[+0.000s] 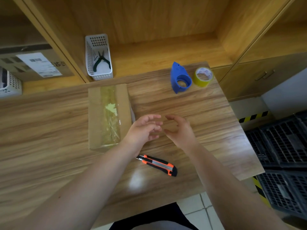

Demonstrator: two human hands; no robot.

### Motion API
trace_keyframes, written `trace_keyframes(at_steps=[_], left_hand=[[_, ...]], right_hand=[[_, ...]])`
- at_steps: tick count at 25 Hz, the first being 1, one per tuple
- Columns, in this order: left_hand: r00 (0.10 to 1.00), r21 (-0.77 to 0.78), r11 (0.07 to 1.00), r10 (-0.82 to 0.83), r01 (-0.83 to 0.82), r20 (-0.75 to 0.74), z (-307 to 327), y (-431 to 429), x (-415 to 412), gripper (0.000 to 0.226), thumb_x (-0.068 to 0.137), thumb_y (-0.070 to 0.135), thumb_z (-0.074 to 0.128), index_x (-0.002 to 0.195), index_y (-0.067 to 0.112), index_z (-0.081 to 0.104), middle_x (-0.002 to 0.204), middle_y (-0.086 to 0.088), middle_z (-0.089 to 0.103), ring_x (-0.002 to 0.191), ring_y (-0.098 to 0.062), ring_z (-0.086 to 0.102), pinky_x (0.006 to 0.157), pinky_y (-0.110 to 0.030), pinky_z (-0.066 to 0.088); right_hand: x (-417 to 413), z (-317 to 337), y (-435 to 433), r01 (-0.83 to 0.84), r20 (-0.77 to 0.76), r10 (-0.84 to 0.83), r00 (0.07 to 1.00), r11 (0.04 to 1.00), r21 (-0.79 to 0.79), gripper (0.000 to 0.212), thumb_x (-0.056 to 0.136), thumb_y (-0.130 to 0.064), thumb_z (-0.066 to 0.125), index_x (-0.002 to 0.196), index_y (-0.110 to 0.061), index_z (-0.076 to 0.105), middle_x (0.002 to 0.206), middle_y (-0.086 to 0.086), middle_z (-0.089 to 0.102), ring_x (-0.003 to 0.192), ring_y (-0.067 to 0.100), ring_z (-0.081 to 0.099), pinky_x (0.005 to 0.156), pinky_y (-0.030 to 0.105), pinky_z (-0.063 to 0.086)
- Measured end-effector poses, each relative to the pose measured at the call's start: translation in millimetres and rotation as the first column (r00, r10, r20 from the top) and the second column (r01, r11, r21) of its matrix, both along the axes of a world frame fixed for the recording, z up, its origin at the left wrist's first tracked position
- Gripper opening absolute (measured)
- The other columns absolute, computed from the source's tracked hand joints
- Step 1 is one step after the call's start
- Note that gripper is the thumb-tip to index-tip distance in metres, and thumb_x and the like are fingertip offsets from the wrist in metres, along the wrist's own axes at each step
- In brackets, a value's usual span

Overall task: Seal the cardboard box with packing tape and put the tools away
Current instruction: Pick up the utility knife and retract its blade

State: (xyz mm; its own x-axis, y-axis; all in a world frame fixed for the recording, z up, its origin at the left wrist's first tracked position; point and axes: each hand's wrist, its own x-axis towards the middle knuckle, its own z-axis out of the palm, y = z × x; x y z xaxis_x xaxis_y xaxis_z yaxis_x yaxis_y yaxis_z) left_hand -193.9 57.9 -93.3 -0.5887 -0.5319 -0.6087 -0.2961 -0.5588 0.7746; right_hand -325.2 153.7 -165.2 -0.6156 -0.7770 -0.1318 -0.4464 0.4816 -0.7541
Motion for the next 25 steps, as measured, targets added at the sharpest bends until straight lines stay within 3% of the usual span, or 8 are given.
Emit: trace_keyframes(at_steps=[4, 9, 15, 18, 21, 25], left_hand=[[0.999, 0.021, 0.999, -0.037, 0.038, -0.033, -2.4, 18.1, 27.2, 0.035, 0.087, -0.008, 0.052, 0.107, 0.017, 0.063, 0.103, -0.006, 0.068, 0.086, -0.017, 0.066, 0.086, -0.038, 0.05], [0.997, 0.039, 0.997, -0.066, 0.064, 0.032, -21.9, 38.5, 54.3, 0.034, 0.086, -0.005, 0.054, 0.105, 0.021, 0.065, 0.103, -0.004, 0.07, 0.091, -0.015, 0.064, 0.081, -0.033, 0.051], [0.99, 0.114, 0.993, -0.005, -0.011, 0.139, -56.2, 46.9, 78.8, 0.034, 0.087, -0.003, 0.051, 0.11, 0.019, 0.064, 0.105, -0.006, 0.07, 0.089, -0.018, 0.064, 0.076, -0.032, 0.051], [0.98, 0.157, 0.984, 0.051, -0.082, 0.19, -72.1, 49.2, 93.5, 0.029, 0.088, 0.0, 0.053, 0.107, 0.02, 0.064, 0.103, -0.008, 0.068, 0.094, -0.021, 0.063, 0.073, -0.032, 0.051], [0.966, 0.217, 0.966, 0.089, -0.143, 0.242, -86.1, 49.3, 105.9, 0.027, 0.087, 0.002, 0.054, 0.1, 0.023, 0.064, 0.107, -0.011, 0.069, 0.098, -0.022, 0.064, 0.084, -0.039, 0.052], [0.954, 0.29, 0.934, 0.129, -0.208, 0.269, -97.1, 49.4, 109.5, 0.027, 0.087, -0.001, 0.052, 0.096, 0.021, 0.065, 0.109, -0.01, 0.067, 0.09, -0.024, 0.062, 0.078, -0.038, 0.052]], right_hand=[[26.1, -6.5, 11.2, -0.026, 0.055, 0.022, 0.998, 0.997, 0.069, 0.047, 0.076, -0.016, 0.076, 0.12, -0.023, 0.062, 0.119, -0.011, 0.061, 0.122, 0.018, 0.044, 0.102, 0.032, 0.04], [53.9, -23.4, 26.0, -0.052, 0.036, 0.05, 0.998, 0.997, 0.058, 0.043, 0.076, -0.011, 0.076, 0.117, -0.02, 0.065, 0.118, -0.003, 0.066, 0.118, 0.023, 0.051, 0.095, 0.022, 0.035], [77.5, -45.4, 38.9, -0.02, 0.099, 0.004, 0.995, 0.987, 0.16, 0.046, 0.072, -0.011, 0.075, 0.115, -0.023, 0.065, 0.109, -0.009, 0.061, 0.116, 0.024, 0.051, 0.096, 0.027, 0.039], [87.9, -55.4, 48.8, -0.106, 0.043, 0.098, 0.994, 0.943, 0.315, 0.049, 0.074, -0.022, 0.077, 0.12, -0.024, 0.061, 0.121, 0.0, 0.056, 0.12, 0.023, 0.042, 0.095, 0.027, 0.036], [98.3, -60.2, 52.9, -0.128, -0.039, 0.16, 0.986, 0.892, 0.434, 0.057, 0.073, -0.035, 0.078, 0.125, -0.028, 0.057, 0.124, 0.0, 0.051, 0.122, 0.024, 0.037, 0.102, 0.033, 0.034], [105.4, -66.0, 52.6, -0.067, -0.108, 0.133, 0.985, 0.881, 0.468, 0.056, 0.075, -0.036, 0.076, 0.126, -0.031, 0.055, 0.128, -0.001, 0.05, 0.124, 0.025, 0.034, 0.106, 0.035, 0.03]])
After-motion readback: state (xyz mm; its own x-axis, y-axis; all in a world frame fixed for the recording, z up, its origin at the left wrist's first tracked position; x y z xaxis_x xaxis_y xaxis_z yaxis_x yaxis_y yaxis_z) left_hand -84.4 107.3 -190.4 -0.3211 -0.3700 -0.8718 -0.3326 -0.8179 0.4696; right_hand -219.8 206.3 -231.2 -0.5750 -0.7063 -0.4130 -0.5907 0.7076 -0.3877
